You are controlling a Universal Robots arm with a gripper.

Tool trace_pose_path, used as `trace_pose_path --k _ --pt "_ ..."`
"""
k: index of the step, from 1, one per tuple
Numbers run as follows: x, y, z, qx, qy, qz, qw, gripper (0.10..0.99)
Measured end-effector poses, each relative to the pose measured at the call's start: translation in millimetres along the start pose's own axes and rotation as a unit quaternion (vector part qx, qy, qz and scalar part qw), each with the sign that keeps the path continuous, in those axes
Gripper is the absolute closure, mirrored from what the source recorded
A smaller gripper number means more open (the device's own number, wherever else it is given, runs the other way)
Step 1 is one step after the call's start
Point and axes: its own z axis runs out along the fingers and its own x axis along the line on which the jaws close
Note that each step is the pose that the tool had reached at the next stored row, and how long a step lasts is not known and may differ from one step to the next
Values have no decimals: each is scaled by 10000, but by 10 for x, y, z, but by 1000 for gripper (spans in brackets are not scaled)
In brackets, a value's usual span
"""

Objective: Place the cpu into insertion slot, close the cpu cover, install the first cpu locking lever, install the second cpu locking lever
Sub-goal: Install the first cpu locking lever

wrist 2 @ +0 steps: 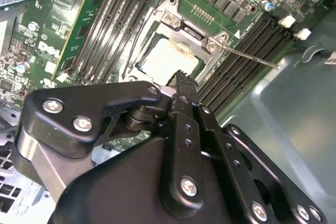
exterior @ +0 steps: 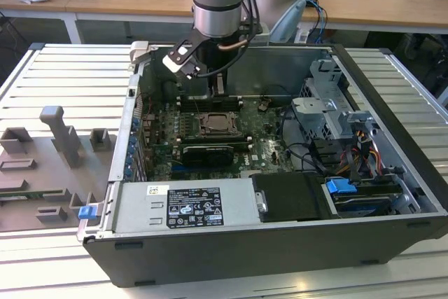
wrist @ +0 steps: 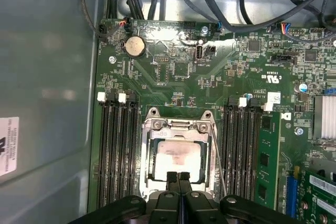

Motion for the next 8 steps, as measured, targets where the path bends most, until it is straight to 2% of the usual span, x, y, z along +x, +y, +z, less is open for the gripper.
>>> trace_pose_path --k 5,8 --pt "5 7 -151 0 0 0 10000 980" --pt "12 16 -325 0 0 0 10000 980"
